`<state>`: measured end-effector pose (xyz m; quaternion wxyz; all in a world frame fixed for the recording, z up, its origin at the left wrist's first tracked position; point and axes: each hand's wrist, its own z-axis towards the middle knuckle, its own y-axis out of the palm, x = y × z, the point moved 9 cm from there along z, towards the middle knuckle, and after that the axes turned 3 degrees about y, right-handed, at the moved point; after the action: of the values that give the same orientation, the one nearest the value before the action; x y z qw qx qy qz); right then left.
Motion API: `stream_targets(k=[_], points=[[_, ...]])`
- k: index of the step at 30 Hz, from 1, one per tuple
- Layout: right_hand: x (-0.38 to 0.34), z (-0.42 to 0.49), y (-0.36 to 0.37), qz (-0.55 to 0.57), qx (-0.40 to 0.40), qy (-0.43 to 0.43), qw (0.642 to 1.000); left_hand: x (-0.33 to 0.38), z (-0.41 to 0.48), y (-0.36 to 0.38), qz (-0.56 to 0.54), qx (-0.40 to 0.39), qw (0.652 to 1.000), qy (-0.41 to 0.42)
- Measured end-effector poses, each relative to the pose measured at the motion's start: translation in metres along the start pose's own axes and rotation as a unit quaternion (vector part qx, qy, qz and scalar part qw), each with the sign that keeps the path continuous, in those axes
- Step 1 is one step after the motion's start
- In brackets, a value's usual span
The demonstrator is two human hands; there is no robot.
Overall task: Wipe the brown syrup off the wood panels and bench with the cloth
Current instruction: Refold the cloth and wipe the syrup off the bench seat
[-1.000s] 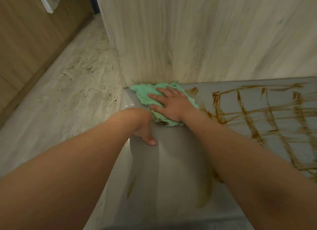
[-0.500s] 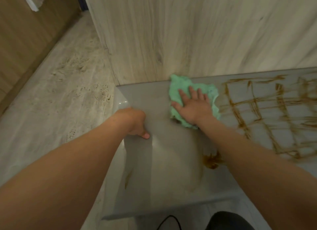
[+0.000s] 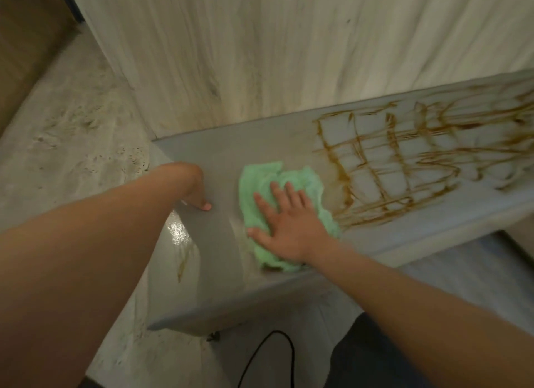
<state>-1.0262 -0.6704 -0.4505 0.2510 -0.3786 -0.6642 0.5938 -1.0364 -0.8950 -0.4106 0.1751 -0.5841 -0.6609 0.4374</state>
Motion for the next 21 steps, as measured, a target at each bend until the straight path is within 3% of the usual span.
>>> stream_targets(k=[3, 5, 8, 11, 13, 15, 16, 19, 21], points=[[-0.014, -0.033, 0.001, 0.014, 0.000, -0.100, 0.995, 0.018, -0.005, -0.018, 0.038, 0.001, 0.999, 0.014], [0.015, -0.038, -0.005, 0.007, 0.004, -0.104, 0.995, 0.031, -0.008, -0.031, 0.050, 0.019, 0.998, 0.036], [0.103, -0.032, -0.020, -0.005, 0.025, 0.000, 1.000, 0.056, -0.009, -0.051, 0.040, 0.069, 0.994, 0.075], [0.200, -0.026, -0.031, 0.016, 0.024, 0.169, 0.985, 0.083, -0.004, -0.055, 0.018, 0.079, 0.991, 0.103], [0.230, -0.024, -0.033, 0.050, 0.030, 0.274, 0.960, 0.097, 0.002, -0.055, -0.002, 0.091, 0.989, 0.113], [0.216, -0.015, -0.029, 0.062, 0.025, 0.313, 0.947, 0.106, 0.007, -0.053, -0.008, 0.101, 0.989, 0.105], [0.196, -0.007, -0.026, 0.055, 0.022, 0.286, 0.956, 0.111, 0.012, -0.054, -0.013, 0.099, 0.990, 0.095], [0.128, 0.004, -0.019, 0.030, 0.027, 0.081, 0.996, 0.123, 0.028, -0.061, -0.049, 0.099, 0.989, 0.097], [0.130, 0.006, -0.024, 0.030, 0.035, 0.013, 0.999, 0.126, 0.042, -0.066, -0.071, 0.104, 0.986, 0.107]])
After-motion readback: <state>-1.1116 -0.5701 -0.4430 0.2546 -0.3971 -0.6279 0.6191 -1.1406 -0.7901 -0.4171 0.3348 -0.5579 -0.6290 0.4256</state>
